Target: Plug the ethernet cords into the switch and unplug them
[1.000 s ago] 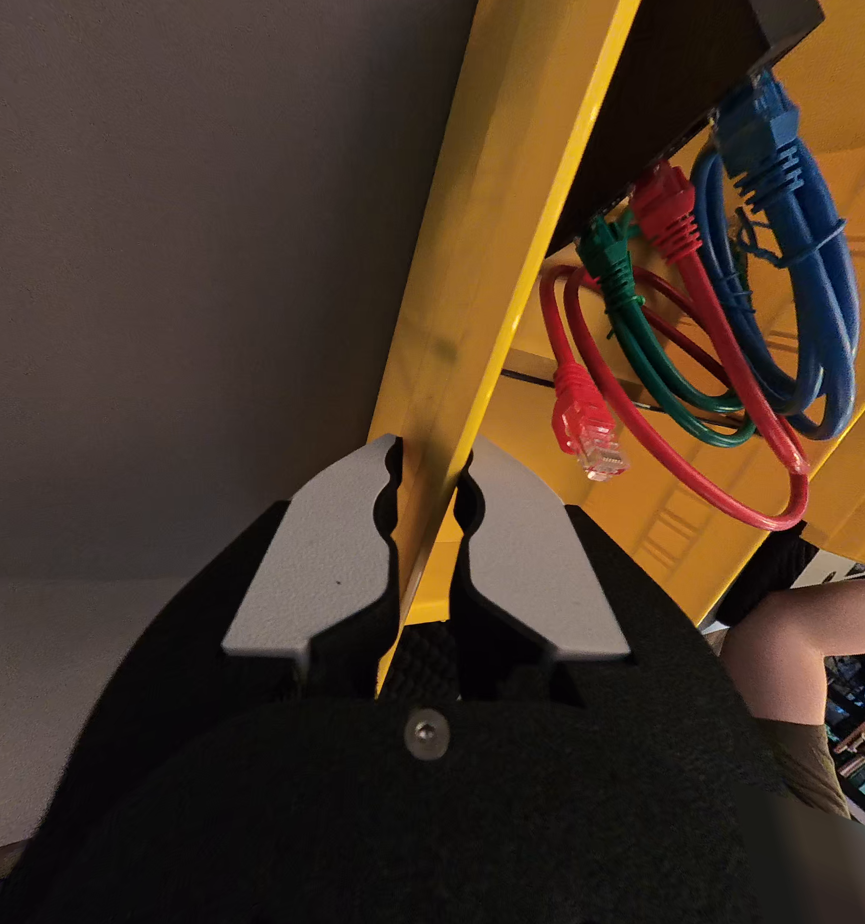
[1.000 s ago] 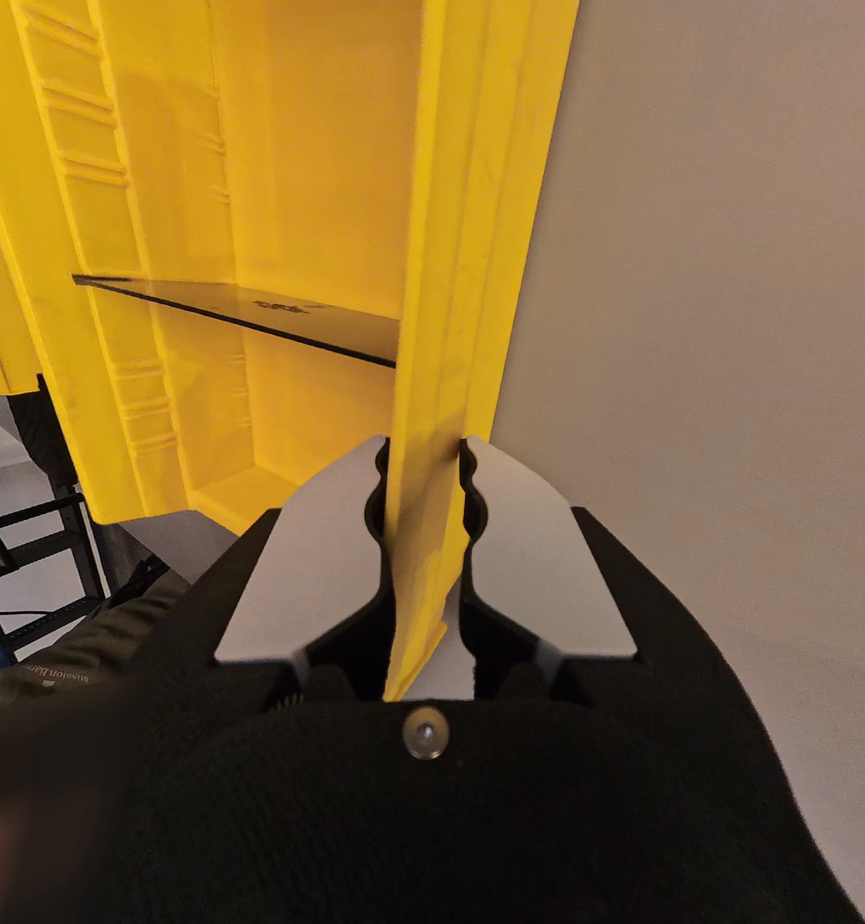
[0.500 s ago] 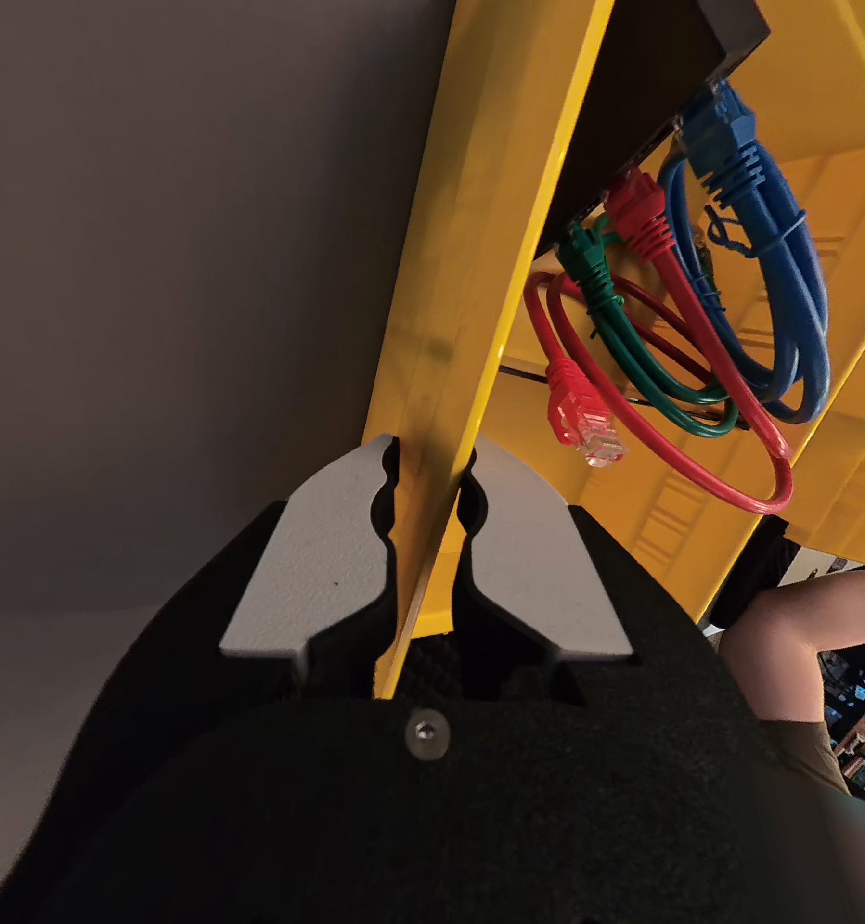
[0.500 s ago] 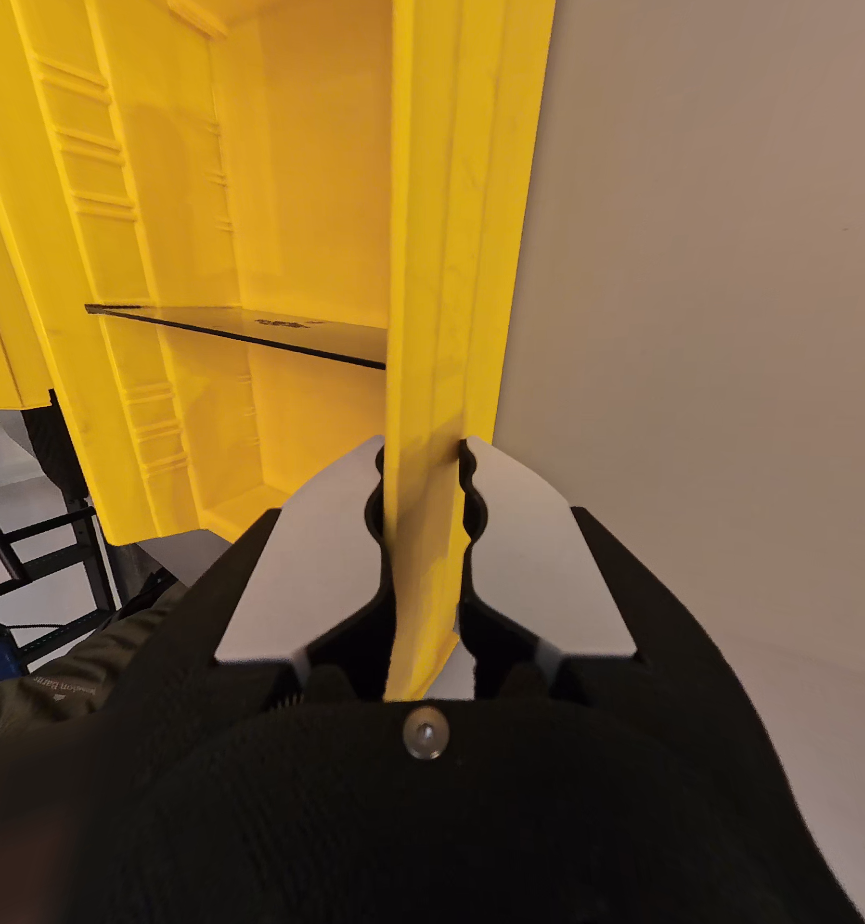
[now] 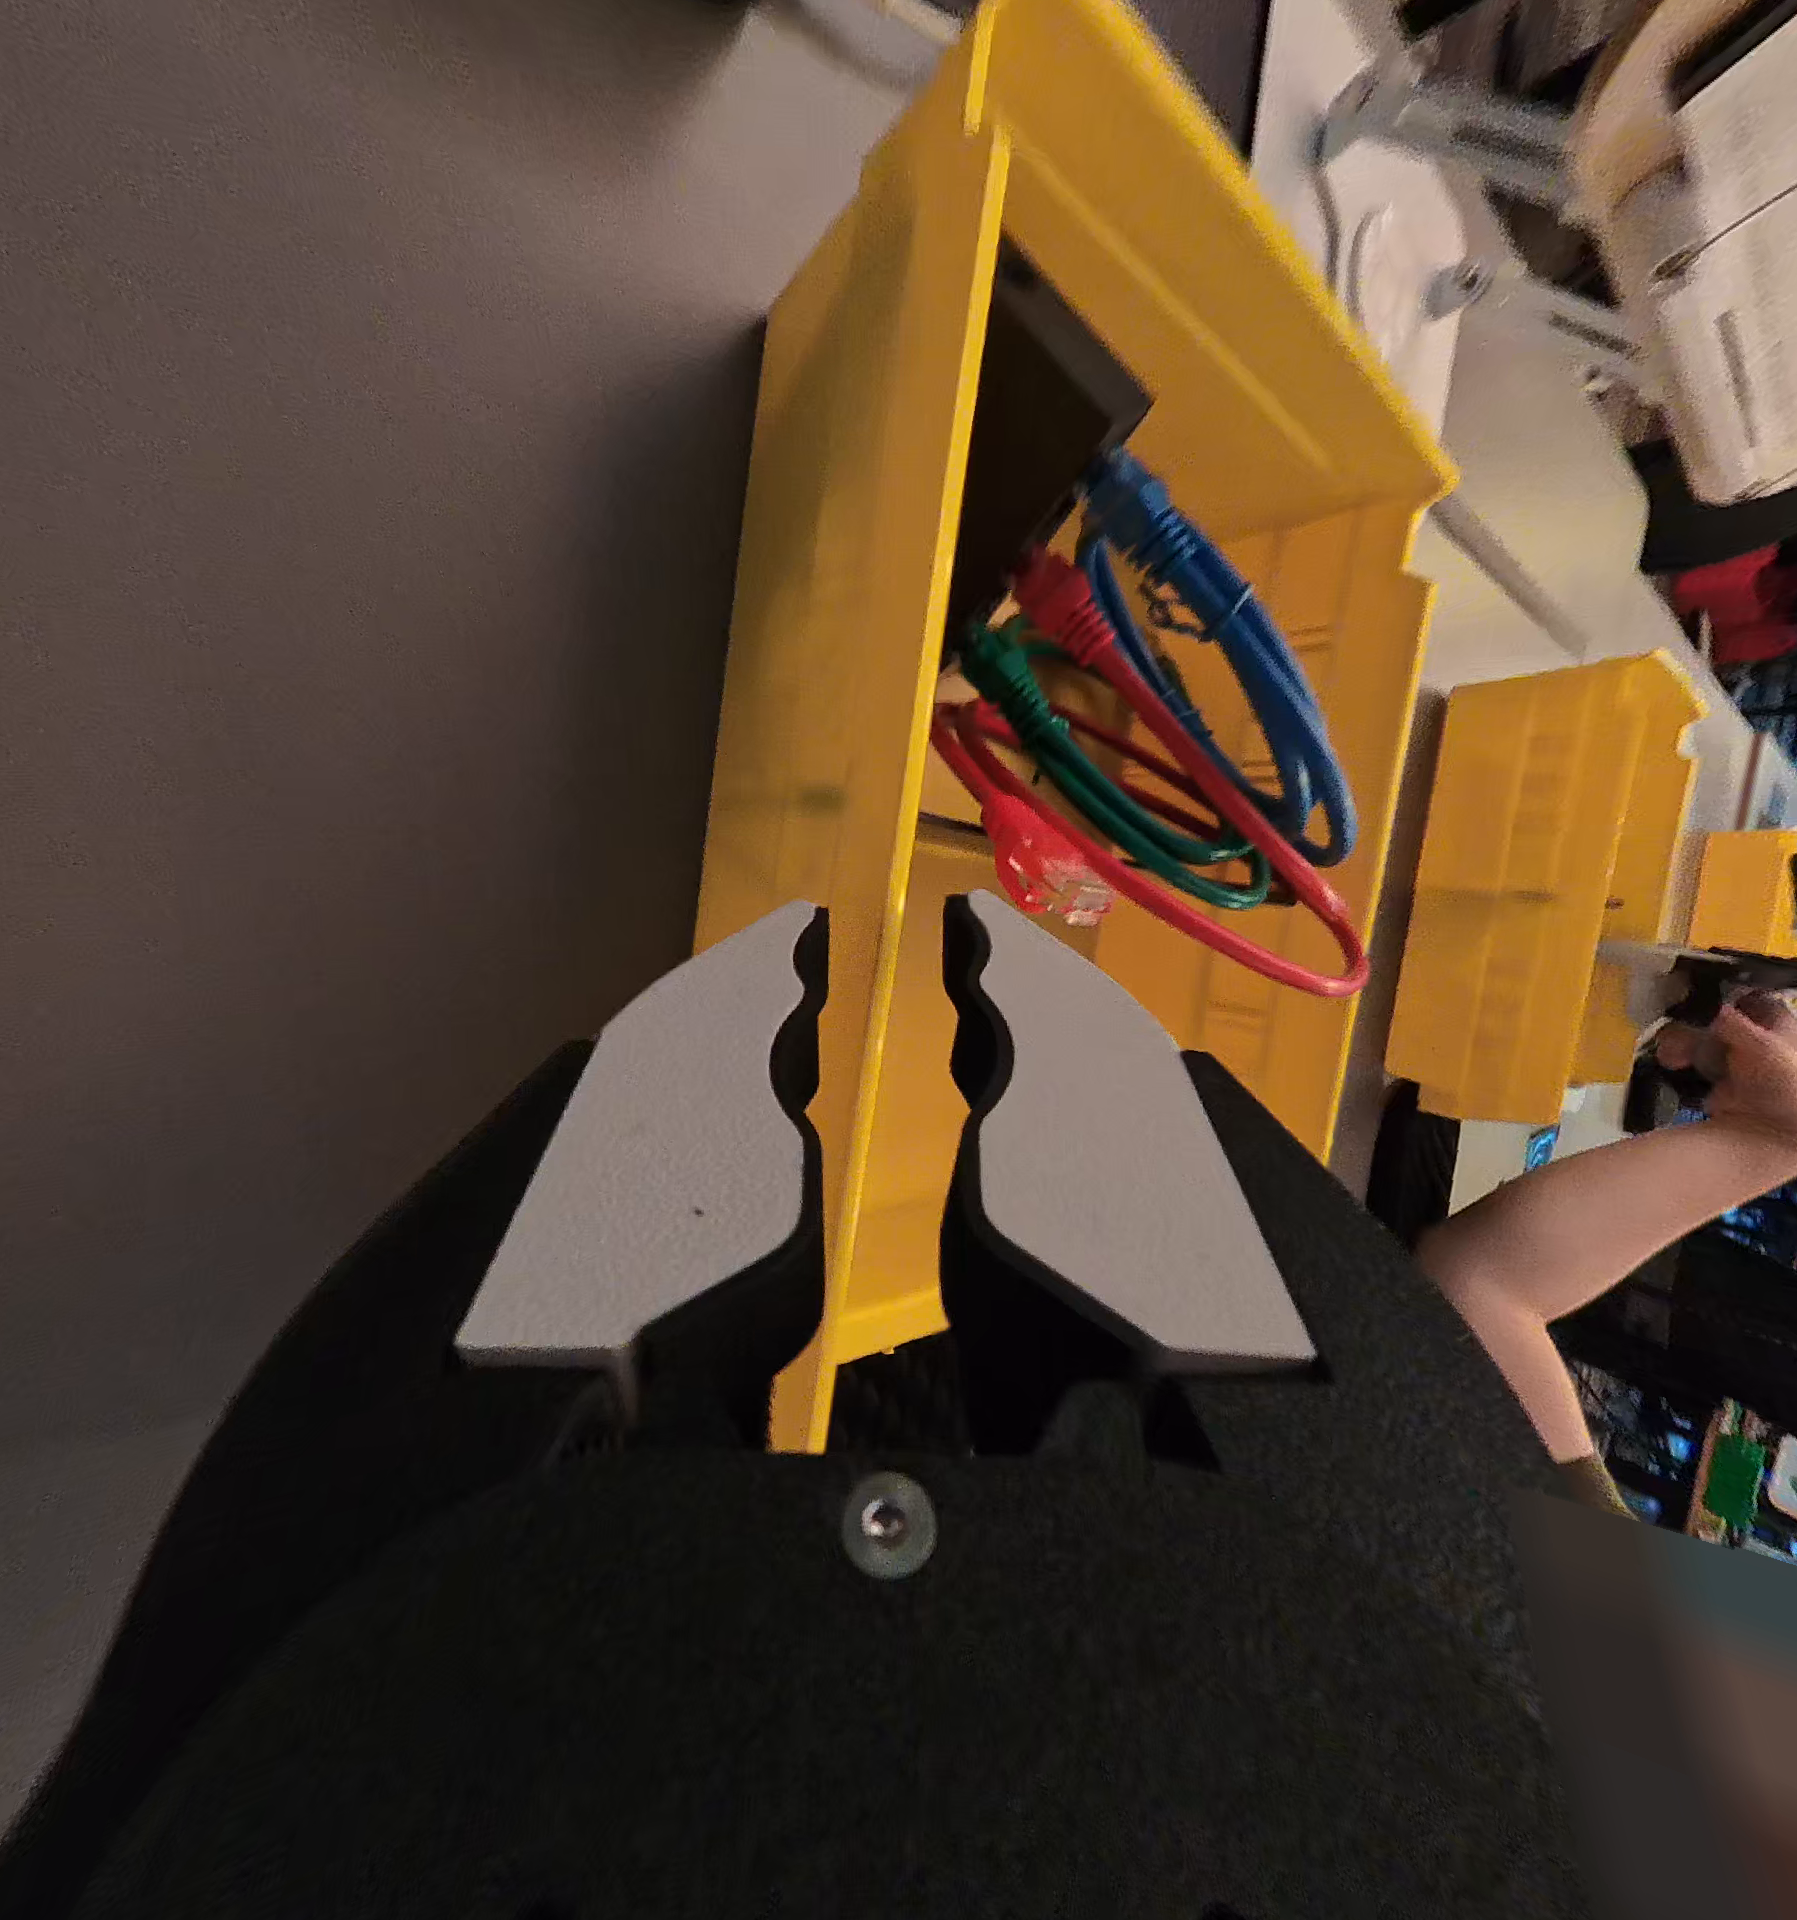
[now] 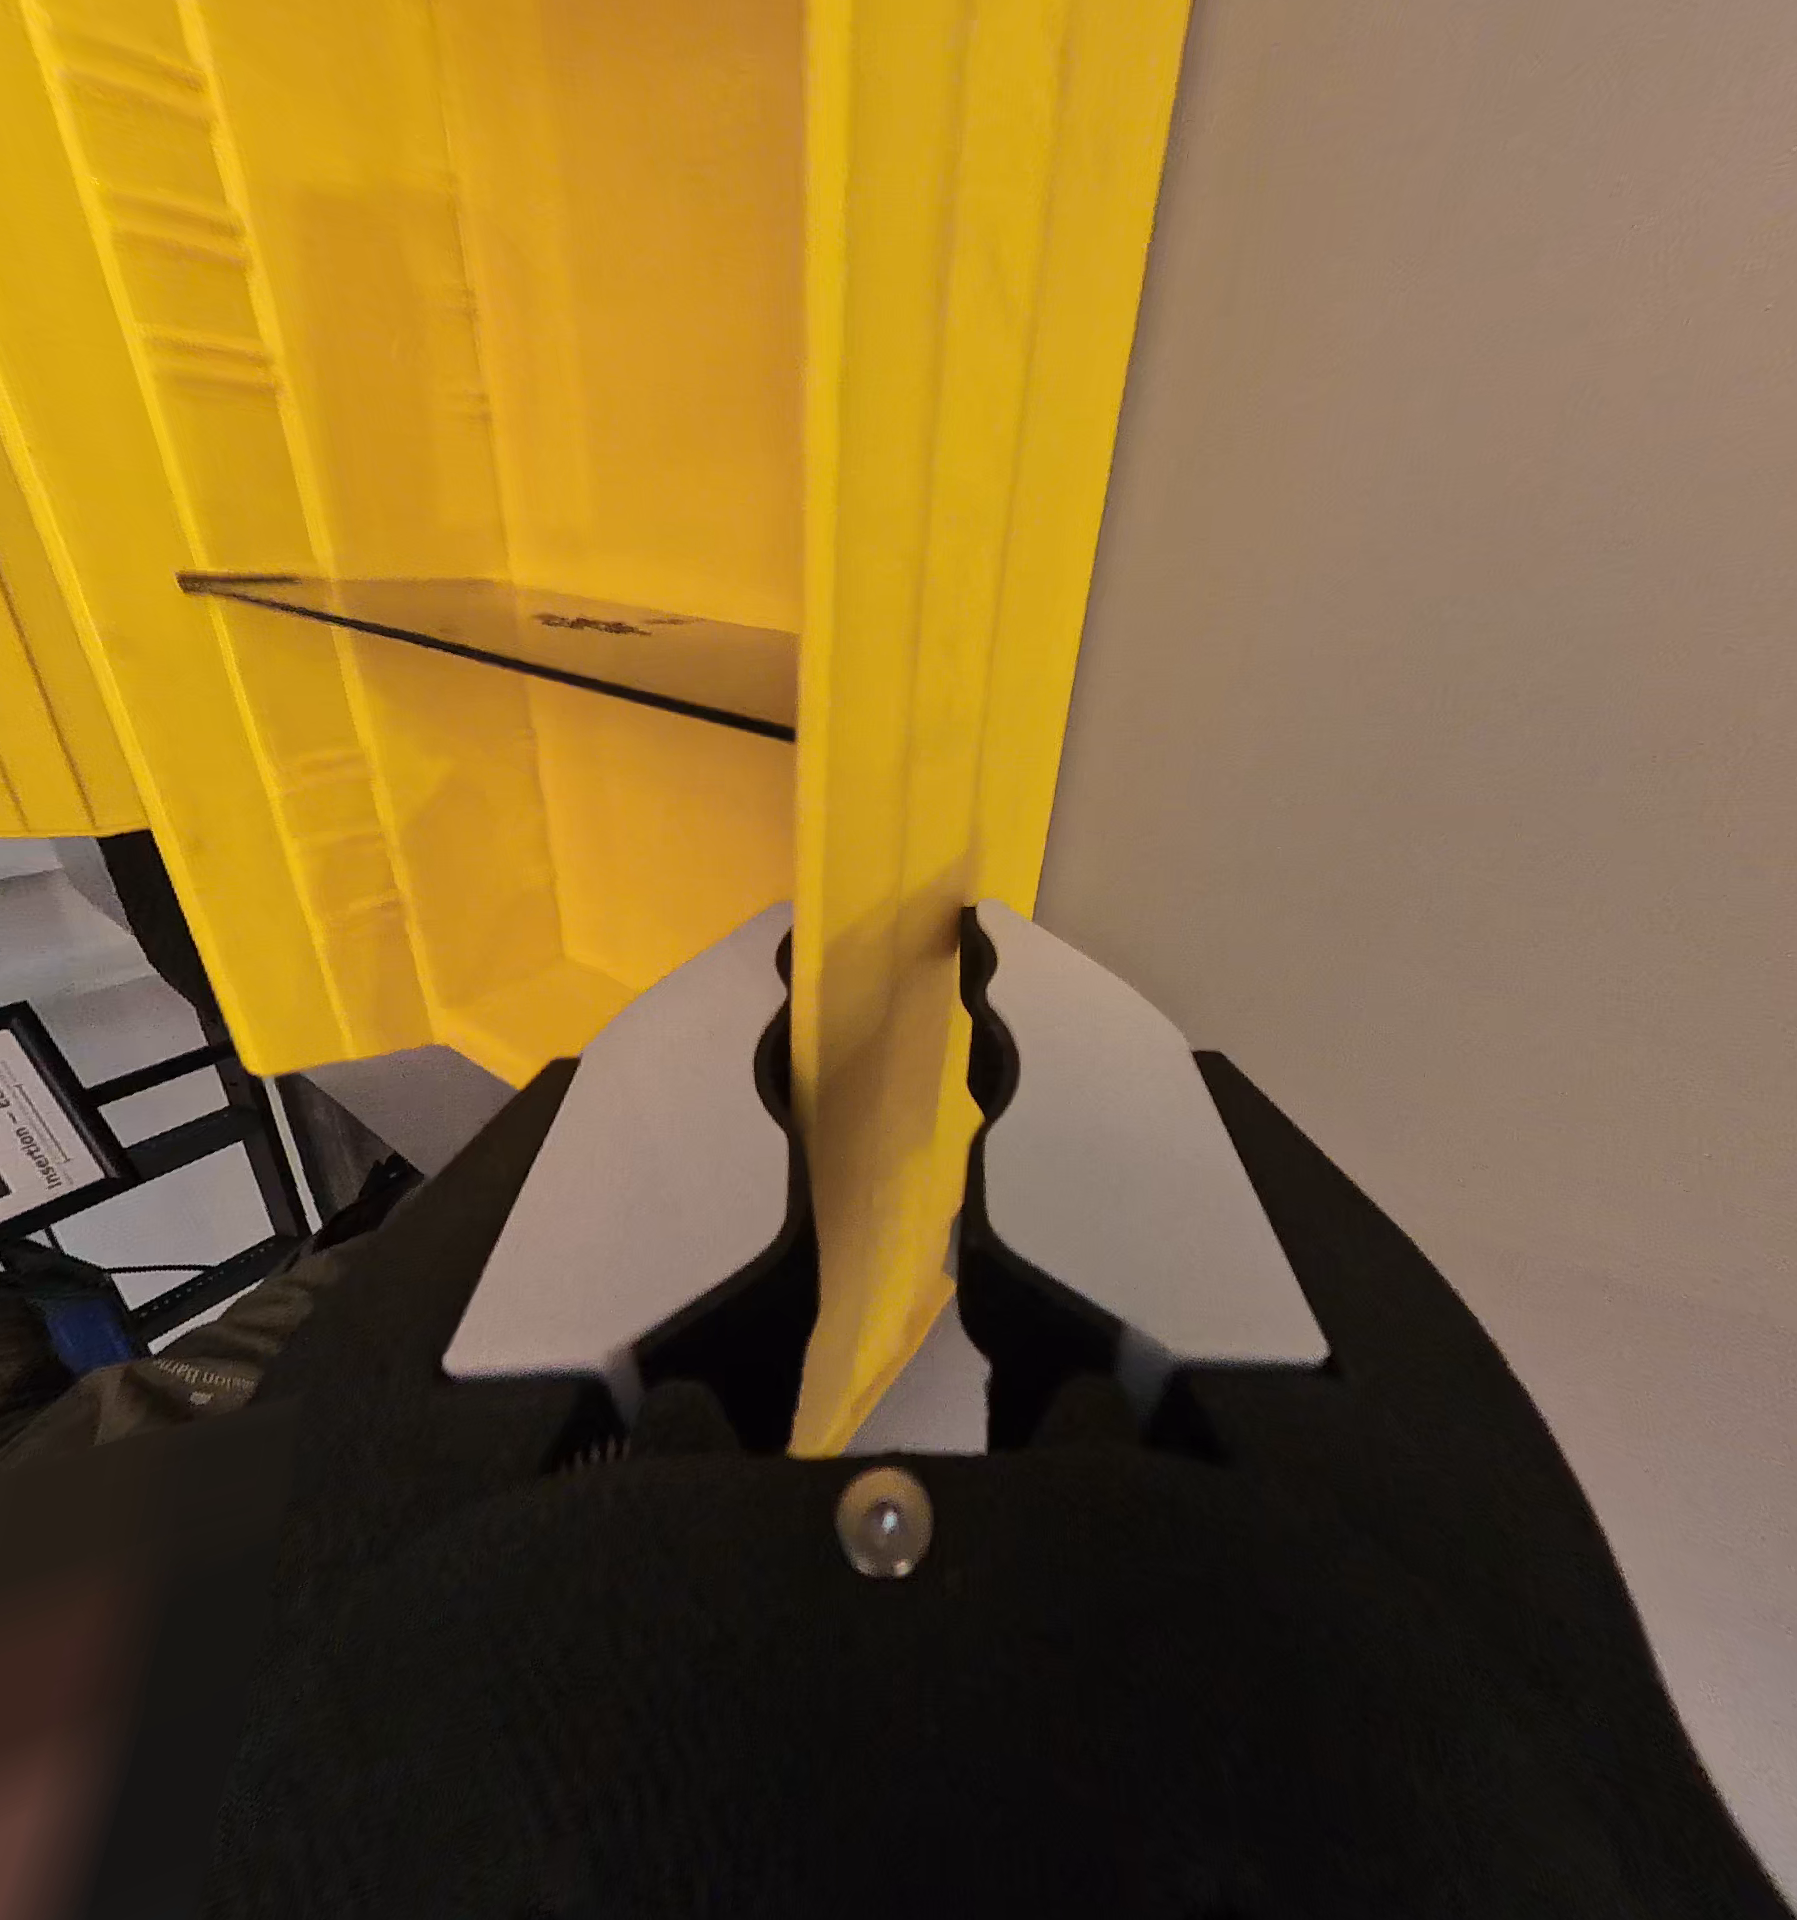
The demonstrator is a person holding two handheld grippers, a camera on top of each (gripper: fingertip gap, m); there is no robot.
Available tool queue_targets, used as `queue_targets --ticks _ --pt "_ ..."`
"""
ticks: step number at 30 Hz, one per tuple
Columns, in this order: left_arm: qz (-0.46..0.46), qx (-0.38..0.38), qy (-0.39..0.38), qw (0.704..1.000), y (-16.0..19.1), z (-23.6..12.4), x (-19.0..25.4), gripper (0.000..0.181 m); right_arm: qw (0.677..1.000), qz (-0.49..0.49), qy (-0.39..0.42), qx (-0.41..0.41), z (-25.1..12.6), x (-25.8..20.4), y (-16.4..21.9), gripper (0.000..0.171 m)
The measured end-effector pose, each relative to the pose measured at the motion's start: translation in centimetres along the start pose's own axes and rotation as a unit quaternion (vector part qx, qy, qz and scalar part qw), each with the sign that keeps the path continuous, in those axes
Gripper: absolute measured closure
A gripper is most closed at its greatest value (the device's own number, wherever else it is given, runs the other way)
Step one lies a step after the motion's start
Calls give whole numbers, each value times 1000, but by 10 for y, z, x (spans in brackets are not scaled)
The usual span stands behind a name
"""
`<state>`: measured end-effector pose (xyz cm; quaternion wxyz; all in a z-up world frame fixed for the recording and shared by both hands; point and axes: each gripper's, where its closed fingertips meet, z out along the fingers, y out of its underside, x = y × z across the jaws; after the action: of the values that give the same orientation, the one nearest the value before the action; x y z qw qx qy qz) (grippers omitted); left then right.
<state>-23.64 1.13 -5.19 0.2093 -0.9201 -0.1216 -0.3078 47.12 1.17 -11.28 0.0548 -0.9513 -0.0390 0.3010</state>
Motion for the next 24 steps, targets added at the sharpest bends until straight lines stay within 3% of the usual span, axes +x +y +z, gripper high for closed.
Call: queue_targets --ticks 5,9,12,15,17,20,21,24 --pt "26 65 35 997 -24 -25 10 158 1000 -6 5 2 -2 -3 0 142" --pt "127 135 12 983 -46 -44 24 158 997 1 -3 74 -23 -6 -17 142" --pt "253 209 -20 944 -63 -61 49 159 989 -5 9 150 -51 -11 -30 142" --pt "364 278 -54 887 -72 -77 83 158 964 -60 6 258 -90 -37 -51 142" --pt "419 353 -87 832 -80 -90 103 145 932 -117 10 342 -122 -64 -64 142" --pt "495 398 -128 762 -77 -91 123 141 847 -236 12 476 -170 -120 -75 142" --pt "518 381 -135 754 -73 -82 124 145 817 -276 3 506 -179 -141 -73 141" --pt "546 291 -139 773 -62 -46 115 140 715 -395 -47 575 -188 -204 -57 132"
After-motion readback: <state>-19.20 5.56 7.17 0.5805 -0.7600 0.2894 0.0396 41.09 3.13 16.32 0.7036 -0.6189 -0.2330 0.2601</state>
